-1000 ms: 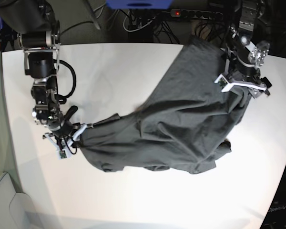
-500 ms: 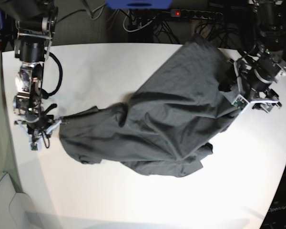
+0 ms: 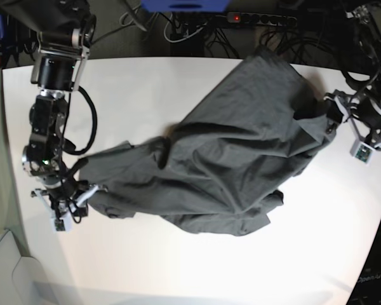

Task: Layout the t-shirt on the table in an organized manner, then fold the t-shirt properly
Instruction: 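Drag the grasped shirt end outward with the right gripper, then grasp the shirt's other side with the left gripper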

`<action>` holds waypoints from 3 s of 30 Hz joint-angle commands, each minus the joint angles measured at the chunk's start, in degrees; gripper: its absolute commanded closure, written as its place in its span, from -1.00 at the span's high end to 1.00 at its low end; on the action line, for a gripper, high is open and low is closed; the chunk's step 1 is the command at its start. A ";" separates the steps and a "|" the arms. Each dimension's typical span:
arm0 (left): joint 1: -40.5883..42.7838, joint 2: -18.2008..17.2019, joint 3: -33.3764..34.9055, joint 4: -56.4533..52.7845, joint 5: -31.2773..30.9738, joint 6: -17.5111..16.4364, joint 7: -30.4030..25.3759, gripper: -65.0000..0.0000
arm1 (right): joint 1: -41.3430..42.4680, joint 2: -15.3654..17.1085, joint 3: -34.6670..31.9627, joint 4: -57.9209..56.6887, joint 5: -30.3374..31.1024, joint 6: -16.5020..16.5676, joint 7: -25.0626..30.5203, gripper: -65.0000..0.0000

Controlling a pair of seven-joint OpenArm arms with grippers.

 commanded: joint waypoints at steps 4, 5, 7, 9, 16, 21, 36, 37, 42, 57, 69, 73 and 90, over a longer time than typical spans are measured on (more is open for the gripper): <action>-0.39 -1.77 -5.37 0.45 -5.67 0.29 4.15 0.48 | 1.12 0.27 -4.21 1.04 -0.16 -0.71 1.18 -0.72; -0.47 -2.21 -5.98 0.36 -6.02 0.29 4.95 0.48 | 1.12 -0.08 -4.39 1.04 -0.16 -0.71 1.18 -0.72; -0.47 -2.73 -6.60 0.36 -6.46 0.29 6.18 0.48 | 1.12 -0.79 -4.47 1.04 -0.16 -0.71 1.27 -0.72; -0.47 -3.08 -6.60 0.36 -6.55 0.29 6.26 0.48 | 1.12 -1.31 -4.65 1.04 -0.16 -0.71 1.44 -0.72; -10.41 3.86 -5.89 0.19 -6.29 0.29 6.44 0.48 | 1.21 -3.16 -6.76 0.87 -0.16 -0.35 1.36 -0.72; -17.18 13.53 4.04 -5.62 -4.53 0.29 6.35 0.48 | -0.20 -3.42 -9.75 0.52 -0.16 -0.53 1.18 -0.72; -20.52 24.96 20.83 -32.78 16.48 0.29 -5.34 -0.32 | -2.04 -0.08 -9.84 0.43 -0.25 -0.35 1.44 -0.72; -20.52 24.78 20.83 -33.66 16.57 0.29 -5.34 -0.46 | -1.78 -0.08 -9.75 0.43 -0.25 -0.35 1.36 -0.72; -19.99 21.44 20.92 -37.97 17.45 0.29 -4.90 -1.00 | -0.46 -0.08 -9.84 0.25 -0.25 -0.35 1.44 -0.72; -11.02 10.28 21.01 -22.67 22.46 0.29 4.59 -0.98 | 0.51 -0.08 -10.10 -11.00 -0.25 -0.35 1.00 -0.72; -13.05 7.38 20.74 -12.03 22.37 0.29 8.37 -0.98 | -13.56 1.59 -20.47 2.63 -0.34 -0.71 -2.42 -0.72; -14.01 8.78 20.39 -11.68 22.37 0.29 8.37 -0.98 | -13.74 1.59 -16.69 8.25 -0.34 -0.71 -8.05 -0.72; -13.66 11.42 12.04 -6.67 20.61 0.29 8.20 -0.98 | 0.77 -3.95 -23.73 7.55 0.10 4.92 -7.70 -0.72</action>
